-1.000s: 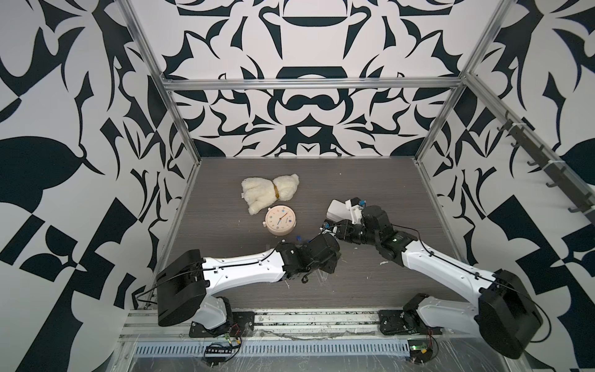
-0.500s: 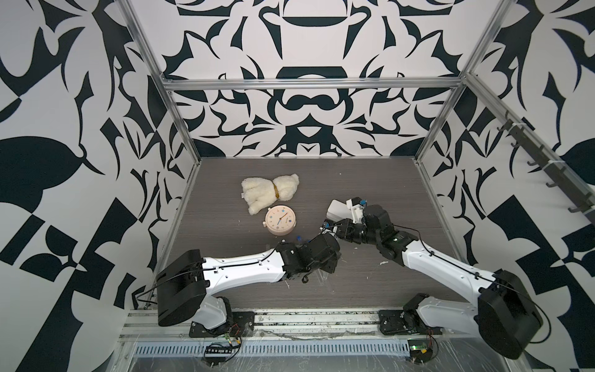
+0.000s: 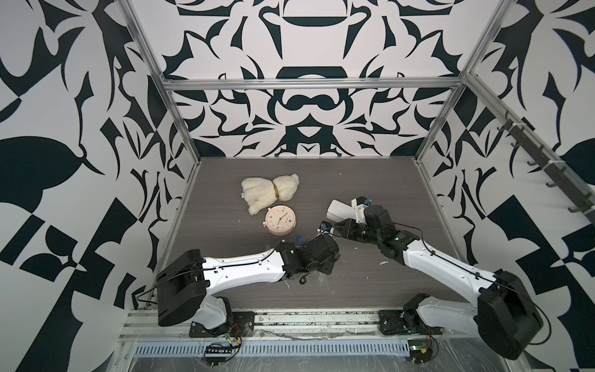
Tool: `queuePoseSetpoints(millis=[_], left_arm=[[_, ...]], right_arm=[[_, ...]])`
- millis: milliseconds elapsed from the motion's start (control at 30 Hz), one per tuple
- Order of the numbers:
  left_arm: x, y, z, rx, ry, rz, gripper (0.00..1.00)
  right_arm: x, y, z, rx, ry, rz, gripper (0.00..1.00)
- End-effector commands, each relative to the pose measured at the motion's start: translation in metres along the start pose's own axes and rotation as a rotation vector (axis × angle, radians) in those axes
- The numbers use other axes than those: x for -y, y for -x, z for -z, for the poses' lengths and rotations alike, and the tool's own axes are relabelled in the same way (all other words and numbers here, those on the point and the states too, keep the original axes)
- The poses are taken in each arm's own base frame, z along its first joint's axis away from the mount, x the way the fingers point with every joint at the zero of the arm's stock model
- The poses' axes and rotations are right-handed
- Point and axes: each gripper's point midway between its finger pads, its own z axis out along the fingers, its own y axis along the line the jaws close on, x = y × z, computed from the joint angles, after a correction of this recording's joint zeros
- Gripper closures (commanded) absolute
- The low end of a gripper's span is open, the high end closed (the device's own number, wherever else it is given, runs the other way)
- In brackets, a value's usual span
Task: Remove stoppers from test tubes
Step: Open the stopper on the test tube, then place the test tube at the center of the board.
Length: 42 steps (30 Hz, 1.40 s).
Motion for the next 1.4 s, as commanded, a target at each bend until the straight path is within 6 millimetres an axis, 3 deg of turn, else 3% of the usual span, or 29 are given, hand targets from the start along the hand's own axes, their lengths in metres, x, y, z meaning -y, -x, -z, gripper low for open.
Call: queuePoseSetpoints(millis=[0,200,467,667,1100,1367], left_arm=[[-0.017,-0.011,0.005,-0.018,0.057,0.005,0.89],[-0.055,-0.020,0.021,-0.025,0.179,0.052,0.90],[-0.127,-0.037,0.050,-0.045,0.348,0.212,0.91],[-0.171,-0.049,0.060,-0.075,0.437,0.334,0.90],[-0.179,-0.070,0.018,-0.233,0.459,0.386,0.89],[-0.180,-0.076,0.007,-0.271,0.462,0.396,0.88]], right_arm=[[-0.019,0.026,0.017,0.093,0.028,0.050,1.00],[-0.007,0.033,0.034,0.127,-0.030,0.076,1.00],[0.033,0.043,0.062,0.184,-0.129,0.043,1.00],[0.060,0.045,0.076,0.217,-0.208,0.018,1.00],[0.092,0.039,0.079,0.231,-0.303,-0.024,1.00],[0.110,0.030,0.069,0.219,-0.328,-0.058,1.00]])
